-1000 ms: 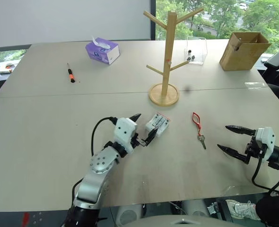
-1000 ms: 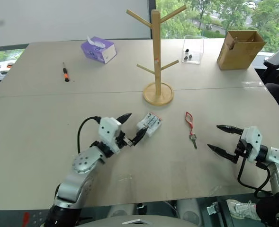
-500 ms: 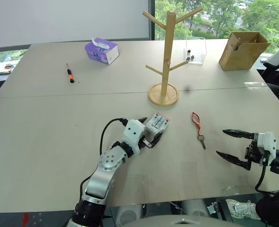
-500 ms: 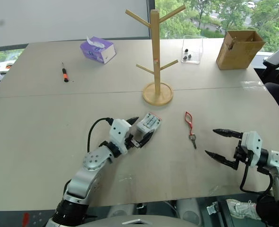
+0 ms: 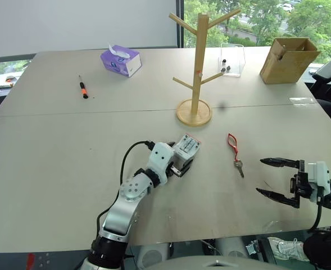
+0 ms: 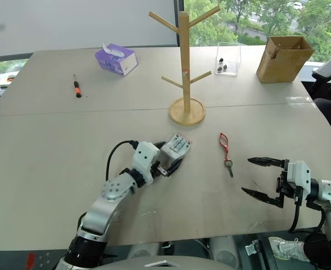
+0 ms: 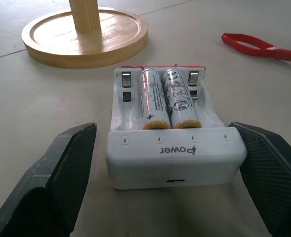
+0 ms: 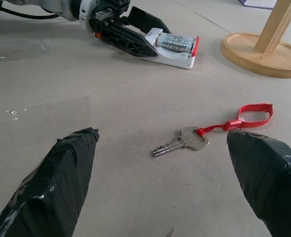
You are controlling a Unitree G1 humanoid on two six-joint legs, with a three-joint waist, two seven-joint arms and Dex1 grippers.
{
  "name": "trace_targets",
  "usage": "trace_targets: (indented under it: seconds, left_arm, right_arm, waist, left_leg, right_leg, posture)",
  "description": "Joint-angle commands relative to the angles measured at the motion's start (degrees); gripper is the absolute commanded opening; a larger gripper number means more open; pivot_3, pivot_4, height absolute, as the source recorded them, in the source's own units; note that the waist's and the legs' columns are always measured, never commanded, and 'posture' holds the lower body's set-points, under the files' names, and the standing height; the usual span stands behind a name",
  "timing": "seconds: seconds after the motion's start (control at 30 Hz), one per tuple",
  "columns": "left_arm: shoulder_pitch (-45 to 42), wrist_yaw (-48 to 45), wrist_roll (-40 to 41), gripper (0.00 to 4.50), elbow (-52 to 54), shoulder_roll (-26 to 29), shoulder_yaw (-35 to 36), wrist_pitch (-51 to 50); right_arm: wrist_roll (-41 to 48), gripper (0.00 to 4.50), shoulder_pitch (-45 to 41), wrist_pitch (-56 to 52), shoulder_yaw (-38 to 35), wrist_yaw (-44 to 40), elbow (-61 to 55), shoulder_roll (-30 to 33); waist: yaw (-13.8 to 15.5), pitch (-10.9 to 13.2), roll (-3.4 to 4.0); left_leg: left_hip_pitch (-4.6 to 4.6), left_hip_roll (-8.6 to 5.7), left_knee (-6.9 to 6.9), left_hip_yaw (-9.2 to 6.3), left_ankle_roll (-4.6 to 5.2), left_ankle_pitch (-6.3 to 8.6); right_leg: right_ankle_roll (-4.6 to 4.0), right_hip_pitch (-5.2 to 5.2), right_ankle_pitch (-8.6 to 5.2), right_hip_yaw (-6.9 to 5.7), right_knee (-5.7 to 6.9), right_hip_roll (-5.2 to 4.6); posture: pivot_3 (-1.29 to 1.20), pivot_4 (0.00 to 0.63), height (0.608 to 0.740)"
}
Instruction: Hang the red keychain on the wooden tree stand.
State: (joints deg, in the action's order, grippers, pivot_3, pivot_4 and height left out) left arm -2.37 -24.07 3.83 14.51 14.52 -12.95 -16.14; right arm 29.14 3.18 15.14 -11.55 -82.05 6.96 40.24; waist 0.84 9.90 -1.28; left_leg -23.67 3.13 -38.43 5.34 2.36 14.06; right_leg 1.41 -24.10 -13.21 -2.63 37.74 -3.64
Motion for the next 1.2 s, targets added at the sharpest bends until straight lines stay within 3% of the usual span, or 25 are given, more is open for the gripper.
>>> trace_targets:
  seconds: [0.03, 0.4, 0.5, 0.77, 1.03, 1.2]
  left_arm:
    - [-1.1, 0.8, -1.3, 4.39, -0.3, -0.6, -0.9, -1.2]
    - [-1.9, 1.3, -2.2, 4.39, -0.4, -1.4, -1.4, -4.3]
    - [-1.6, 1.0, -1.5, 3.26, 0.1, -1.7, -1.1, -4.3]
    - [-2.9, 1.9, -0.8, 3.21, 0.9, -2.3, 0.8, -4.3]
    - [-10.9, 20.0, 2.2, 3.21, -2.4, -6.7, 23.2, -4.3]
    - [-19.9, 30.0, 1.1, 3.21, -18.4, 0.9, 35.9, -3.3]
  right_arm:
    - [0.1, 4.50, -0.3, 0.6, -0.3, -0.5, -0.7, 0.6]
    - [0.2, 4.50, 0.1, 0.3, -0.6, 0.9, -1.4, 0.2]
    - [0.3, 4.50, 0.2, 0.3, -0.6, 1.2, -1.5, 0.1]
    - [0.1, 4.50, -0.5, 0.3, -0.3, 2.0, -1.2, -0.2]
    - [-0.5, 4.50, -4.1, 0.4, 0.1, 4.3, -1.4, -1.4]
    - [-1.2, 4.50, -4.8, -0.1, 1.4, 6.4, -3.2, -2.8]
  waist:
    - [0.0, 0.0, 0.00]
    - [0.0, -0.1, 0.10]
    - [0.0, -0.1, 0.13]
    - [0.0, -0.1, 0.13]
    - [-0.1, -0.1, 0.09]
    - [0.0, 0.0, -0.01]
  left_leg:
    - [0.00, 0.00, -0.01, 0.00, 0.00, 0.00]
    - [0.06, 0.00, -0.04, -0.07, 0.00, 0.00]
    - [0.07, 0.01, -0.04, -0.08, 0.00, 0.00]
    - [0.07, 0.00, -0.05, -0.10, 0.00, 0.00]
    - [0.02, 0.02, -0.12, -0.28, 0.00, -0.01]
    - [-0.01, -0.05, -0.12, -0.39, -0.02, -0.02]
  right_leg:
    - [0.00, 0.00, 0.00, 0.00, 0.00, 0.00]
    - [0.00, 0.13, 0.00, -0.05, 0.01, -0.01]
    - [0.00, 0.15, 0.00, -0.06, 0.01, -0.02]
    - [-0.01, 0.15, 0.00, -0.07, 0.01, -0.01]
    - [0.00, 0.16, 0.01, -0.18, 0.05, 0.05]
    - [-0.07, 0.24, 0.04, -0.36, 0.04, 0.05]
  posture:
    - [0.00, 0.150, 0.740]
    - [0.00, 0.150, 0.740]
    - [0.00, 0.150, 0.740]
    - [0.00, 0.150, 0.740]
    - [0.00, 0.150, 0.740]
    - [0.00, 0.150, 0.740]
